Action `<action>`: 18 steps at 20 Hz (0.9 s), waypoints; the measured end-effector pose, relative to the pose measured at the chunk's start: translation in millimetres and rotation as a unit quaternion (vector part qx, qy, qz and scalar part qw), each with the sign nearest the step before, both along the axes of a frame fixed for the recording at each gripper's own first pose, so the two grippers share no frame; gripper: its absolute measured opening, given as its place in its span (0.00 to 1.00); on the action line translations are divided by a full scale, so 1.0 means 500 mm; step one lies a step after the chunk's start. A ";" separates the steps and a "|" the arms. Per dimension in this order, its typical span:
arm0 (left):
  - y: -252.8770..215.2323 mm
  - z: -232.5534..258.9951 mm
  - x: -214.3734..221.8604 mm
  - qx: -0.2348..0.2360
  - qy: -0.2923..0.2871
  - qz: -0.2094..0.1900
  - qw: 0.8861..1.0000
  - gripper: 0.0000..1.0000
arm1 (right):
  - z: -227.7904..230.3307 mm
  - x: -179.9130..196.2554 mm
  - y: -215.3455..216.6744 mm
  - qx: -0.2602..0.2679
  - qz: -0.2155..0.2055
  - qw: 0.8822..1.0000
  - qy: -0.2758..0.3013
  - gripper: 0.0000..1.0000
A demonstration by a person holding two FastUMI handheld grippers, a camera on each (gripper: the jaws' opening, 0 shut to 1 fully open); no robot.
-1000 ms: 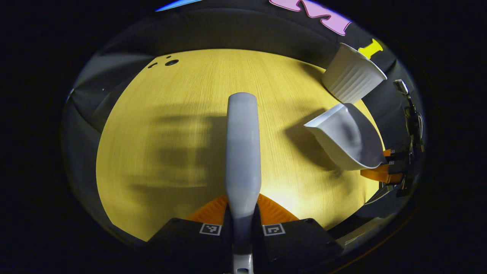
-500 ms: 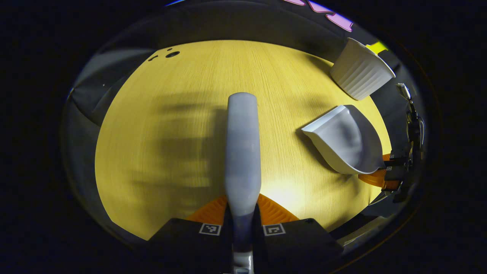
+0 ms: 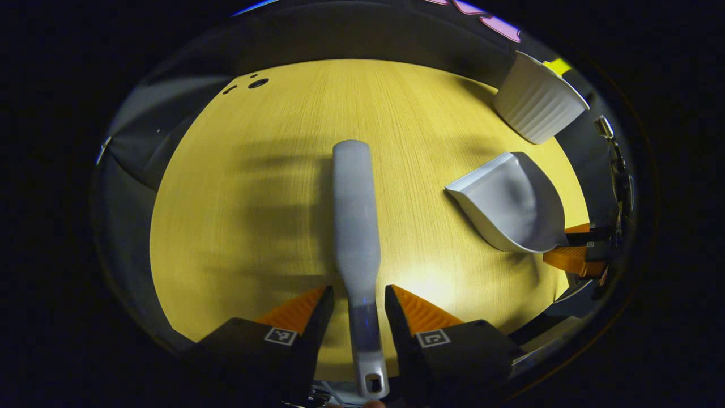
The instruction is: Pick up the small broom and dustpan from the desktop, sweep the trash into the dustpan with the broom, and then empty the trash into the garbage bin.
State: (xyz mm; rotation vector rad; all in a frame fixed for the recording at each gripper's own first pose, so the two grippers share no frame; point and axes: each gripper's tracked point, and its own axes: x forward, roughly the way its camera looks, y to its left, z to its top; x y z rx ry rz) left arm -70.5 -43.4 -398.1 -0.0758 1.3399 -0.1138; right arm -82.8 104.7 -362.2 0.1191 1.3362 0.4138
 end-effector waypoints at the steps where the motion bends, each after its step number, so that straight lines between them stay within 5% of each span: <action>1: 0.002 0.005 0.000 0.003 -0.002 -0.002 1.000 0.67 | 0.010 0.002 -0.005 0.001 -0.004 1.000 -0.002 0.58; 2: 0.006 0.012 -0.001 0.007 -0.007 -0.005 1.000 0.69 | 0.015 0.002 -0.007 0.001 -0.005 1.000 -0.006 0.40; 3: 0.009 0.019 0.002 0.010 -0.014 -0.008 1.000 0.72 | 0.023 0.003 -0.012 -0.001 -0.005 1.000 -0.012 0.53; 9: 0.037 0.090 0.029 0.031 -0.066 -0.016 0.997 0.81 | 0.121 0.035 -0.050 0.004 -0.035 0.997 -0.072 0.61; 10: 0.038 0.107 0.037 0.030 -0.079 -0.018 0.996 0.81 | 0.144 0.045 -0.058 0.009 -0.046 0.995 -0.086 0.52; 12: 0.033 0.148 0.061 0.018 -0.116 -0.019 0.993 0.81 | 0.194 0.073 -0.067 0.017 -0.065 0.990 -0.125 0.62; 14: 0.032 0.198 0.092 0.012 -0.161 -0.022 0.987 0.82 | 0.246 0.100 -0.076 0.024 -0.082 0.982 -0.168 0.56; 15: 0.028 0.223 0.109 0.008 -0.186 -0.025 0.982 0.82 | 0.272 0.114 -0.081 0.026 -0.089 0.978 -0.188 0.66; 18: -0.001 0.310 0.156 -0.028 -0.260 -0.020 0.965 0.82 | 0.347 0.143 -0.092 0.033 -0.109 0.962 -0.247 0.68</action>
